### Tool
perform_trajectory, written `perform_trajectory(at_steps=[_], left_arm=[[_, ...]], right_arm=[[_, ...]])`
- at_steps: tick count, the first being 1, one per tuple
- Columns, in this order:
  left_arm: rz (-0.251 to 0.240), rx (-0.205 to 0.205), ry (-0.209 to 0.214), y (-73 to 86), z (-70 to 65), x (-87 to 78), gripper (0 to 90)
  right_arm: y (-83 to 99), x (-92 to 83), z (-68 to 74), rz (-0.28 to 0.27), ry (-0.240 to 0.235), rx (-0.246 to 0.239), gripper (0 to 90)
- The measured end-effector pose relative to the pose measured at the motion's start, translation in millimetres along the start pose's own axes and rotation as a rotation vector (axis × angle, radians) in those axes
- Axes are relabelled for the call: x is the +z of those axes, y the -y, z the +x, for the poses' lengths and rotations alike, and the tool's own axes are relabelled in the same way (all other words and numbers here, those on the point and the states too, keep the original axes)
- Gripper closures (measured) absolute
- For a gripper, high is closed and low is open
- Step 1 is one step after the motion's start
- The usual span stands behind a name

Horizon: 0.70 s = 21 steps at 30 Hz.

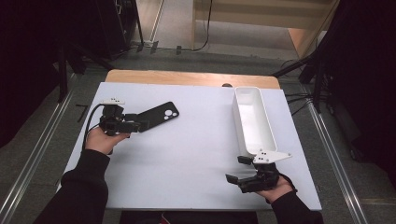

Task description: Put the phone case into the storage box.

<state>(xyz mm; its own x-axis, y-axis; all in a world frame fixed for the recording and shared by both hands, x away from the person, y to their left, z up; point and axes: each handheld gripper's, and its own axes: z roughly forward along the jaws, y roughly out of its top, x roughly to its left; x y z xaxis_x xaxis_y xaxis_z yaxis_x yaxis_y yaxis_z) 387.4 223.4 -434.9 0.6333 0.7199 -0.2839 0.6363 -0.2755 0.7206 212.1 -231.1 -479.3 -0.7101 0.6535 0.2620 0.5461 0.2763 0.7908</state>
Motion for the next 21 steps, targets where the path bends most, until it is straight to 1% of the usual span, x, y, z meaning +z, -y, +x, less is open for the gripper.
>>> perform_trajectory(at_steps=[3,4,6,8,11,12,13,15,16,17,18,21], left_arm=[[0.005,0.008,-0.010,-3.3,2.1,2.8,23.7],[0.006,0.006,-0.013,-5.5,2.8,4.6,23.7],[0.017,0.017,-0.028,-12.3,6.0,9.6,23.7],[0.011,0.020,-0.030,-14.2,7.2,11.4,23.7],[0.015,0.018,-0.042,-20.1,10.5,15.8,23.7],[0.018,0.018,-0.053,-21.7,11.1,16.7,24.9],[0.005,0.021,-0.047,-23.9,13.2,18.3,26.5],[0.003,0.017,-0.041,-25.2,14.7,18.9,26.5],[-0.002,0.013,-0.044,-26.1,15.0,19.6,26.5],[-0.002,0.017,-0.051,-27.3,15.9,20.2,26.5],[0.002,0.010,-0.060,-29.3,17.9,22.1,26.5],[0.004,0.009,-0.069,-30.8,19.9,23.9,26.6]], right_arm=[[-0.1,0.0,0.0,0.002,-0.003,0.001,12.2],[-0.2,0.0,0.0,0.005,0.001,-0.004,12.2],[-0.3,0.7,0.6,0.005,-0.001,-0.004,12.2],[-0.3,0.7,0.7,0.005,-0.001,-0.003,12.2],[-0.3,0.6,0.5,0.006,0.000,-0.004,12.2],[-0.3,0.6,0.5,0.006,-0.002,-0.004,12.2],[0.0,0.4,0.4,0.006,-0.003,-0.005,12.2],[0.1,0.2,0.3,0.005,-0.002,-0.006,12.2],[0.2,0.0,0.2,0.003,-0.005,-0.005,12.2],[0.3,-0.1,0.1,0.003,-0.002,-0.004,12.2],[0.3,-0.1,-0.1,0.002,-0.001,-0.005,12.2],[0.2,0.1,0.3,0.001,-0.004,-0.005,12.2]])
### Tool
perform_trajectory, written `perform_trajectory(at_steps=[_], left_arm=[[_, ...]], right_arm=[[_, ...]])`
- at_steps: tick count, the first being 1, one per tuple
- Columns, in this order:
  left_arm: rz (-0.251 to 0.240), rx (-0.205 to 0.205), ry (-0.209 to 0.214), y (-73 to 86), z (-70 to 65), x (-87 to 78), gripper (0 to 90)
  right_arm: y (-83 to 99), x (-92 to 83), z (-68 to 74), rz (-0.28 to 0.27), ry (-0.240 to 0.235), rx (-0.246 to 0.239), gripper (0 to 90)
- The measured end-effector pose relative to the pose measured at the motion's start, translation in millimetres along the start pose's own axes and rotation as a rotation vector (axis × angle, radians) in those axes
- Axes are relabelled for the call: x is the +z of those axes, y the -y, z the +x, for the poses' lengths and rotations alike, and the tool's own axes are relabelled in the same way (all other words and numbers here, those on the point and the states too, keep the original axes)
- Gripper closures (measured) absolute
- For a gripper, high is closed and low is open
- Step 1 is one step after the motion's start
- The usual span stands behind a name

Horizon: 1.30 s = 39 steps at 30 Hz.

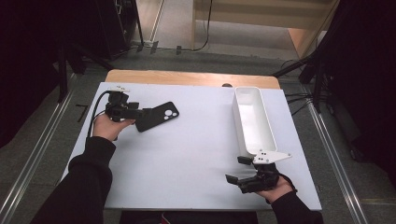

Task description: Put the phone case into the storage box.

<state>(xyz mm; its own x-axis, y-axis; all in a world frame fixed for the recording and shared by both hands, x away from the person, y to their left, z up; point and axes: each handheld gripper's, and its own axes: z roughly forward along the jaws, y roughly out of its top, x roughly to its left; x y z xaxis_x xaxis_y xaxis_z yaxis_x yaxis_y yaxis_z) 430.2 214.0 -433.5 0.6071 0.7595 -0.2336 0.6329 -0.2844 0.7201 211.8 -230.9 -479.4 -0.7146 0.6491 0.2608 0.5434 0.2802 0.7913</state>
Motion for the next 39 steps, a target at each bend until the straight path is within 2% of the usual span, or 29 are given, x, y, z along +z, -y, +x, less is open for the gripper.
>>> perform_trajectory(at_steps=[2,5,8,9,10,13,16,17,26,34,39], left_arm=[[-0.004,-0.012,0.002,0.0,1.0,1.3,26.7],[-0.004,-0.004,-0.002,1.5,0.2,4.2,31.2],[-0.011,0.019,-0.024,5.1,-1.0,5.3,43.8],[-0.011,0.019,-0.024,5.1,-1.0,5.3,47.5],[-0.007,0.010,-0.027,6.3,-1.3,6.1,47.5],[0.003,0.012,-0.039,12.0,-0.2,8.1,62.0],[0.021,0.006,-0.071,18.3,0.8,10.1,76.9],[0.025,0.007,-0.058,22.2,2.7,11.4,89.1],[0.089,0.043,-0.062,39.1,2.1,24.4,89.3],[0.094,0.025,-0.044,50.8,7.9,26.1,89.3],[0.115,0.040,-0.045,55.2,7.2,27.9,89.2]], right_arm=[[-0.1,0.0,0.1,0.002,0.001,-0.002,12.2],[0.0,-0.7,-0.6,-0.003,0.003,0.001,12.2],[0.0,-0.4,-0.2,0.001,-0.001,0.000,12.2],[0.0,-0.4,-0.2,0.001,-0.001,0.000,12.2],[0.0,-0.2,0.2,-0.001,-0.002,-0.001,12.2],[0.0,-0.1,0.3,-0.003,-0.002,-0.003,12.2],[0.0,-0.6,0.1,-0.001,-0.002,0.002,12.2],[-0.1,-0.4,0.2,0.000,-0.003,0.001,12.2],[-0.1,-0.2,0.3,0.000,-0.003,0.000,12.2],[-0.1,0.0,0.6,-0.003,-0.005,-0.003,12.2],[-0.2,-0.1,0.9,-0.002,-0.005,-0.002,12.2]])
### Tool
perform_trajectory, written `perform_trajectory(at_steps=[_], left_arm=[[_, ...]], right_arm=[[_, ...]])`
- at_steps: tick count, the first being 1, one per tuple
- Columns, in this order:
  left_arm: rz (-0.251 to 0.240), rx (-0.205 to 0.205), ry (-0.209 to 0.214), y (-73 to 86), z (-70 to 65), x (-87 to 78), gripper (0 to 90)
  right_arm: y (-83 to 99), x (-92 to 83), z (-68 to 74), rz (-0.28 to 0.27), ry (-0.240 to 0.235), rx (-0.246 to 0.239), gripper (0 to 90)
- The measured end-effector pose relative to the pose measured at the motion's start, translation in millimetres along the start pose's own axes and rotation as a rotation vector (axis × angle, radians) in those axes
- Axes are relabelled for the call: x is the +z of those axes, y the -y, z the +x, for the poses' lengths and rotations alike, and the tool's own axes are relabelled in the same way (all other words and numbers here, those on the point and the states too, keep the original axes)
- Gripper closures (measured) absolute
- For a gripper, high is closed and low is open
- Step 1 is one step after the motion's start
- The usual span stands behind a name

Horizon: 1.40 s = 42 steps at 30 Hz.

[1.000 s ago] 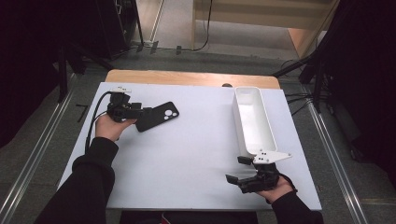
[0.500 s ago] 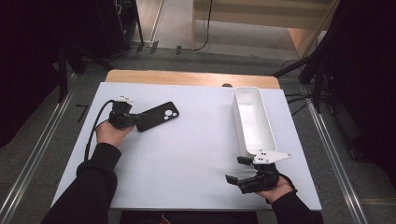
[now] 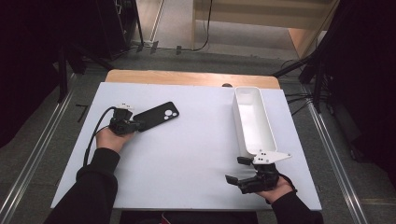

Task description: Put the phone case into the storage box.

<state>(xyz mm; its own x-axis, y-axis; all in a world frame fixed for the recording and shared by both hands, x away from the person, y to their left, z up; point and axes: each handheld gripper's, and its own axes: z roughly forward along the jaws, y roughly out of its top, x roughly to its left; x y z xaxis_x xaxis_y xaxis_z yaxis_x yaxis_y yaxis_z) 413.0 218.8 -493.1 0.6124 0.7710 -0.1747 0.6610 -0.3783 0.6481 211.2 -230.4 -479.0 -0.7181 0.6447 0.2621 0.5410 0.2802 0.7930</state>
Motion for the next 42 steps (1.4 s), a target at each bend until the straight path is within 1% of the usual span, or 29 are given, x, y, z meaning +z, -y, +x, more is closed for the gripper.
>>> perform_trajectory(at_steps=[4,6,7,9,10,13,15,18,20,22,26,27,29,30,35,39,42], left_arm=[[-0.004,-0.003,-0.001,2.0,-0.6,-0.9,89.2],[-0.001,-0.007,0.007,3.2,-1.6,-1.5,89.2],[-0.002,-0.006,0.018,4.5,-3.3,-1.8,89.2],[0.002,-0.001,0.018,5.1,-4.5,-2.3,89.2],[0.009,0.002,0.031,6.3,-7.3,-2.9,89.2],[0.010,0.008,0.044,7.8,-10.6,-2.9,89.2],[0.016,0.016,0.062,9.6,-13.4,-3.3,89.2],[0.020,0.020,0.084,11.9,-18.8,-3.6,89.2],[0.028,0.039,0.092,13.6,-22.3,-4.6,89.2],[0.036,0.047,0.105,16.6,-26.7,-6.4,89.2],[0.039,0.051,0.115,19.8,-29.3,-8.2,89.2],[0.041,0.045,0.122,21.0,-30.5,-8.8,89.2],[0.047,0.053,0.127,22.7,-32.0,-10.2,89.2],[0.044,0.042,0.132,24.1,-33.5,-10.6,89.2],[0.055,0.047,0.159,30.7,-38.6,-14.8,89.2],[0.072,0.055,0.166,36.6,-44.3,-19.9,89.2],[0.073,0.048,0.169,38.0,-45.3,-21.1,89.2]], right_arm=[[0.0,0.1,0.3,0.002,-0.005,0.002,12.2],[0.0,0.1,0.4,0.001,-0.004,0.002,12.2],[0.0,0.0,0.0,-0.001,-0.002,-0.002,12.2],[0.1,-0.1,-0.1,-0.001,-0.002,0.000,12.2],[0.1,-0.1,0.0,-0.001,-0.002,0.000,12.2],[0.0,-0.1,0.1,0.000,-0.004,0.000,12.2],[0.0,0.0,0.2,0.001,-0.004,0.000,12.2],[0.0,0.0,0.4,0.001,-0.004,0.001,12.2],[0.0,-0.1,0.2,0.000,-0.003,-0.001,12.2],[0.0,0.1,-0.1,0.000,-0.002,-0.001,12.2],[-0.1,0.3,0.2,0.002,-0.003,0.001,12.2],[-0.1,0.3,0.2,0.002,-0.003,0.001,12.2],[-0.1,0.3,0.3,0.002,-0.003,0.002,12.2],[-0.1,0.3,0.2,0.002,-0.002,0.001,12.2],[0.0,0.0,-0.1,0.005,-0.001,0.000,12.2],[-0.1,0.0,-0.1,0.004,0.000,0.000,12.2],[0.0,0.4,0.0,0.004,-0.004,0.001,12.2]])
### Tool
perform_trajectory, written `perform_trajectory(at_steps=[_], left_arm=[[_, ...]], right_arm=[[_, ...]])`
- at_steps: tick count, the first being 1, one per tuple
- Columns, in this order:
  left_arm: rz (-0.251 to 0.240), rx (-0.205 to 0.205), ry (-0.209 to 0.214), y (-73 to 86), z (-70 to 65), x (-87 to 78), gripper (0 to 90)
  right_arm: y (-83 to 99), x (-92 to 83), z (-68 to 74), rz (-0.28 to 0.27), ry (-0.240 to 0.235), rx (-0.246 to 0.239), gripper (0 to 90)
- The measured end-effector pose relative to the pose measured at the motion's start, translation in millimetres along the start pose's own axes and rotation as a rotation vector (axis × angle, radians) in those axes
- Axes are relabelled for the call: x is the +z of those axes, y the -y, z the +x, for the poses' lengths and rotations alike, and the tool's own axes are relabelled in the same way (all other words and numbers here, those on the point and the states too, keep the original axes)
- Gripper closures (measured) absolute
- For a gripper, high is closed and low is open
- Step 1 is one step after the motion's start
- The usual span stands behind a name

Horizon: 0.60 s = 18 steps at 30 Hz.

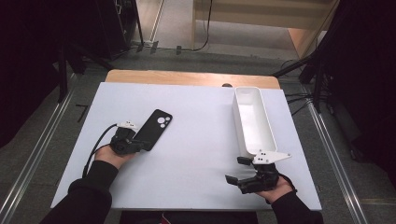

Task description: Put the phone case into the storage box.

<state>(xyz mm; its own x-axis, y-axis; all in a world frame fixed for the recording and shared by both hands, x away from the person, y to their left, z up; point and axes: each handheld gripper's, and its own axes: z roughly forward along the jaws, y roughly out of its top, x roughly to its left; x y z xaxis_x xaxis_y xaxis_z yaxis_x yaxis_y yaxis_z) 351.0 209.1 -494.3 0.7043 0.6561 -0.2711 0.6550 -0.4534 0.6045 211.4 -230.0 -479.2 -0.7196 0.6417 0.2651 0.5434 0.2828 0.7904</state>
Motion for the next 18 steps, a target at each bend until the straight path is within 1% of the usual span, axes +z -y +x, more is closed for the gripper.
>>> perform_trajectory(at_steps=[3,5,6,7,8,10,11,12,14,15,17,18], left_arm=[[-0.005,-0.023,0.016,0.7,2.2,-0.2,89.1],[-0.007,-0.025,0.021,0.7,2.7,-0.6,88.9],[-0.012,-0.026,0.023,0.5,2.9,-1.1,86.5],[-0.018,-0.029,0.032,-0.2,3.4,-2.6,86.5],[-0.035,-0.043,0.040,-0.9,2.9,-4.3,85.3],[-0.060,-0.043,0.055,-2.8,1.7,-8.8,81.7],[-0.074,-0.054,0.069,-3.8,-0.2,-11.3,79.3],[-0.089,-0.058,0.086,-5.5,-3.4,-15.5,75.2],[-0.096,-0.056,0.094,-6.3,-5.8,-17.9,69.5],[-0.105,-0.048,0.099,-7.0,-8.6,-19.9,69.5],[-0.116,-0.043,0.117,-7.4,-13.9,-22.5,62.0],[-0.117,-0.032,0.127,-7.6,-15.9,-23.8,59.8]], right_arm=[[-0.1,0.0,0.6,0.006,0.001,0.001,12.2],[-0.2,0.0,0.7,0.007,0.001,-0.001,12.2],[-0.1,-0.1,0.6,0.003,0.000,0.001,12.2],[-0.1,-0.1,0.6,0.003,0.000,0.001,12.2],[0.0,-0.2,0.6,0.002,0.000,0.002,12.2],[-0.1,-0.1,0.1,-0.001,0.002,0.001,12.2],[-0.1,0.0,0.0,0.000,0.001,-0.001,12.2],[-0.2,0.0,0.1,0.000,0.000,-0.002,12.2],[-0.2,-0.1,0.4,-0.003,0.000,0.000,12.2],[-0.2,-0.1,0.4,-0.003,0.000,0.000,12.2],[0.0,-0.4,0.2,-0.004,0.002,-0.003,12.2],[0.0,-0.3,-0.1,-0.005,0.003,-0.003,12.2]])
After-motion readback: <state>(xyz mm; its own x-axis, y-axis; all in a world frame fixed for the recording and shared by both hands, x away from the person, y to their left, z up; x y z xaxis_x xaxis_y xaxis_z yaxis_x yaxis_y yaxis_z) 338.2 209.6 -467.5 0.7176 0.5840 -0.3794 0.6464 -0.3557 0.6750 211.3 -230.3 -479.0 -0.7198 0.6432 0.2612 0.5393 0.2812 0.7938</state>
